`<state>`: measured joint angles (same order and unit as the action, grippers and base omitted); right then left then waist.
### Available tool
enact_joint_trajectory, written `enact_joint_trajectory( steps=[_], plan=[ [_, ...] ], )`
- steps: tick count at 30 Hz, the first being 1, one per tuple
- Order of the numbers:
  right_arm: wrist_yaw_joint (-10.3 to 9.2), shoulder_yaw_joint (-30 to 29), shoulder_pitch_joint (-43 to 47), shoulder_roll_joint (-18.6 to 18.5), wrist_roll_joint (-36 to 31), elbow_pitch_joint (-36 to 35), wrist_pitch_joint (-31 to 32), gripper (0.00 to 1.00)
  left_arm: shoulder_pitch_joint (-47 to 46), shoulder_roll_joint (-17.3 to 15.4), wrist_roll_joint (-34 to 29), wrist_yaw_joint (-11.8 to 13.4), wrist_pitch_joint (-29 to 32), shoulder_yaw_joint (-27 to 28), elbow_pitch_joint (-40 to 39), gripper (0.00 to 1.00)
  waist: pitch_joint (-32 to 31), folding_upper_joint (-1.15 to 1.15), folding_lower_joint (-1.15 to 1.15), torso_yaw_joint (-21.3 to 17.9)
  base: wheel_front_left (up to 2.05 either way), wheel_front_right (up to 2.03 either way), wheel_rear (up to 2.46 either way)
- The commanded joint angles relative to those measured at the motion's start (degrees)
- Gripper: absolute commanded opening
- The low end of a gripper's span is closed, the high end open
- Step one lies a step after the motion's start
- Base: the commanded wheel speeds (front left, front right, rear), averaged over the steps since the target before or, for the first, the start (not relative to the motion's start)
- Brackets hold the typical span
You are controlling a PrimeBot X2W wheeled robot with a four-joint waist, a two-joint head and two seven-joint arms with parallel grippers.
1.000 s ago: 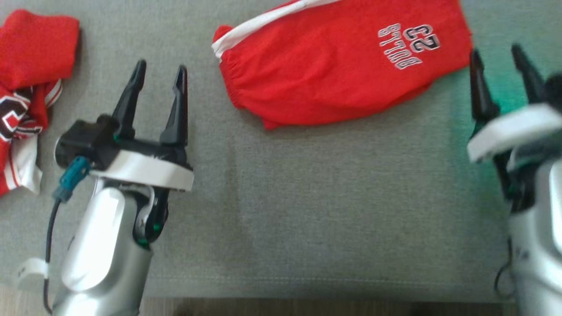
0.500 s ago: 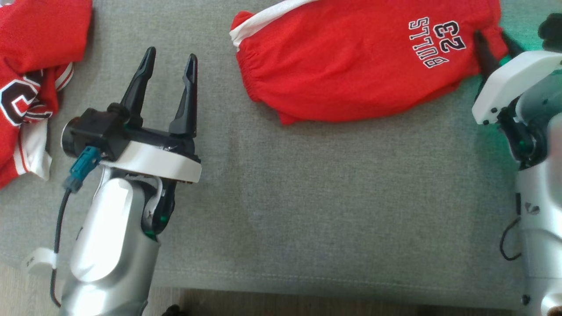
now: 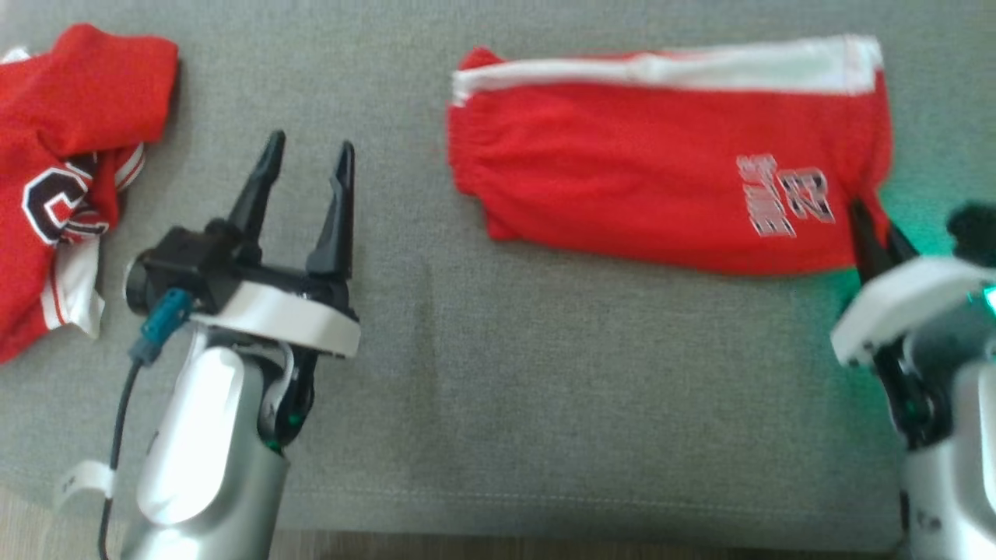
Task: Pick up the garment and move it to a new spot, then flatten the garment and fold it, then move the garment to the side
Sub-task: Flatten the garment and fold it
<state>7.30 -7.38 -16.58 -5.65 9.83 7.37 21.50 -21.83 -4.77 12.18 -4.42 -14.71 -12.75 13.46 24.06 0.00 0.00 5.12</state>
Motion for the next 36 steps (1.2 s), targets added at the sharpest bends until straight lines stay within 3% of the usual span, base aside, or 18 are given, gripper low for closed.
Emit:
enact_joint_trajectory(
  steps=[1, 9, 15, 19, 25, 27, 30, 36],
  plan=[
    [0.19, -0.4, 1.4, 0.2, -0.2, -2.4, -0.7, 0.00, 0.3, -0.6, -0.5, -0.2, -0.3, 1.8, -1.3, 1.00, -1.5, 0.00, 0.00, -0.2, 0.00, 0.00, 0.00],
    [0.19, -3.4, 4.6, 1.0, 0.2, -1.5, -2.6, 0.00, 2.5, -0.4, -0.7, -0.2, -0.3, 1.4, -0.3, 1.00, -4.3, 0.00, 0.00, -0.9, 0.00, 0.00, 0.00],
    [0.19, -1.2, 1.2, 0.7, -0.1, -1.3, -3.4, 0.00, 2.8, -0.1, -0.7, -0.3, -0.3, 0.5, 0.2, 1.00, -5.6, 0.00, 0.00, -0.6, 0.00, 0.00, 0.00],
    [0.19, 3.8, -2.0, 0.8, -0.8, -3.8, -3.5, 0.00, 2.9, 0.0, -0.6, -0.3, -0.3, 0.1, 0.4, 1.00, -6.4, 0.00, 0.00, -0.4, 0.00, 0.00, 0.00],
    [0.19, 18.1, -8.1, 1.8, 1.1, -5.7, -4.1, 0.00, 3.1, 0.1, -0.4, -0.3, -0.3, -0.6, 0.7, 1.00, -7.7, 0.00, 0.00, 0.7, 0.00, 0.00, 0.00],
    [0.19, 24.4, -9.3, 2.4, 3.5, -3.7, -4.5, 0.00, 3.2, 0.3, -0.4, -0.2, -0.3, -0.9, 0.8, 1.00, -8.0, 0.00, 0.00, 1.6, 0.00, 0.00, 0.00],
    [0.19, 29.2, -9.6, 2.7, 6.0, -0.4, -5.1, 0.00, 3.3, 0.4, -0.2, -0.1, -0.3, -1.0, 1.0, 1.00, -8.1, 0.00, 0.00, 2.4, 0.00, 0.00, 0.00],
    [0.19, 34.5, -9.4, 2.8, 11.4, 5.8, -8.1, 0.00, 3.4, 0.6, -0.2, -0.1, -0.3, -1.2, 1.4, 1.00, -7.8, 0.00, 0.00, 3.7, 0.00, 0.00, 0.00]
  ],
)
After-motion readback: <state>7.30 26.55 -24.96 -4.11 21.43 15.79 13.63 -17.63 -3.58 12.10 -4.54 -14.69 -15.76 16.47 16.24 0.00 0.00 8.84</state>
